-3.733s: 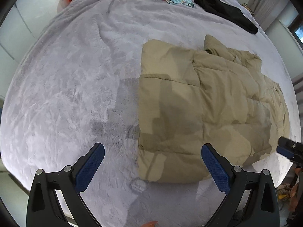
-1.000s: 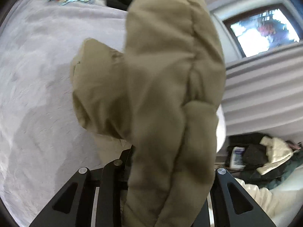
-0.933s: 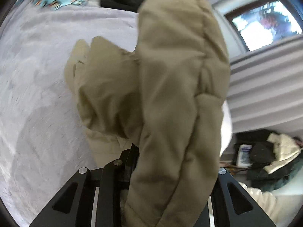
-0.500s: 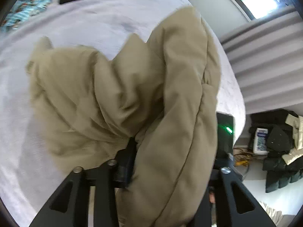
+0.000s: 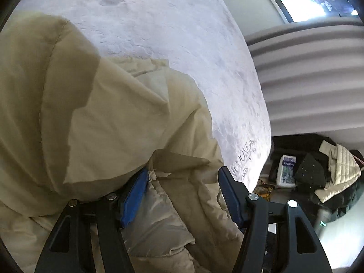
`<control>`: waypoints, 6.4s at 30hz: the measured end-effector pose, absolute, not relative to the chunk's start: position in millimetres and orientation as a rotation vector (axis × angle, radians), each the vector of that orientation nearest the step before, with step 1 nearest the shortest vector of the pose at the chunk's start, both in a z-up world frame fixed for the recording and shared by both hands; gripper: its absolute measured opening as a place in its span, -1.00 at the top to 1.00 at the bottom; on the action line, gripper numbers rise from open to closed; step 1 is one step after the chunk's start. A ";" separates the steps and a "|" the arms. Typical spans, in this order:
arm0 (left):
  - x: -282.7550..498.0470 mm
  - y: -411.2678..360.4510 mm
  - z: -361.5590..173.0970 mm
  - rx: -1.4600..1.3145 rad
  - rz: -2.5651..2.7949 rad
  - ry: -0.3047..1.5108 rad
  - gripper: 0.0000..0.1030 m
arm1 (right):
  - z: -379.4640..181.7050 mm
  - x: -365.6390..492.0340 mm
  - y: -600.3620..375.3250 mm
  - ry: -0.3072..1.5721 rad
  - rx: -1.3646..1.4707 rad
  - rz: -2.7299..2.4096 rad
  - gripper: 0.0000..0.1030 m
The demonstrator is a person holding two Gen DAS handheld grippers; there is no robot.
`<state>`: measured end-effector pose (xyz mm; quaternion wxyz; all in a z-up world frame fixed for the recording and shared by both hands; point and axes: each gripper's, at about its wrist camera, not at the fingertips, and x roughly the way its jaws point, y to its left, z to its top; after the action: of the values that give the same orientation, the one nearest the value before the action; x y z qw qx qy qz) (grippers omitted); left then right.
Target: Fold large clothes
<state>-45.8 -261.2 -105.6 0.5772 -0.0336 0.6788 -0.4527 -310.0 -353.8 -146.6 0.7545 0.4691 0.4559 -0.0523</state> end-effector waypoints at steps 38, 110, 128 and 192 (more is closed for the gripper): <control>37.3 -305.4 -131.5 0.284 -0.661 1.132 -0.25 | -171.4 -288.7 -362.3 1.076 0.745 -0.304 0.67; -91.7 -125.9 -73.4 0.193 -0.248 1.334 -1.00 | -96.1 -232.6 -386.0 1.237 0.570 -0.121 -0.35; -86.0 -129.3 -86.9 0.216 -0.252 1.363 -1.00 | -115.0 -223.5 -408.8 1.252 0.703 -0.072 -0.74; -28.8 -159.8 -106.1 -0.093 -0.598 1.351 -0.46 | -182.1 -144.4 -409.6 1.291 0.972 0.228 0.07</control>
<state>-28.8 -159.8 -106.1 0.7382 -0.0426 0.6156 -0.2726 -144.4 -409.6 -182.1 0.6850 0.4338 0.5764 0.1019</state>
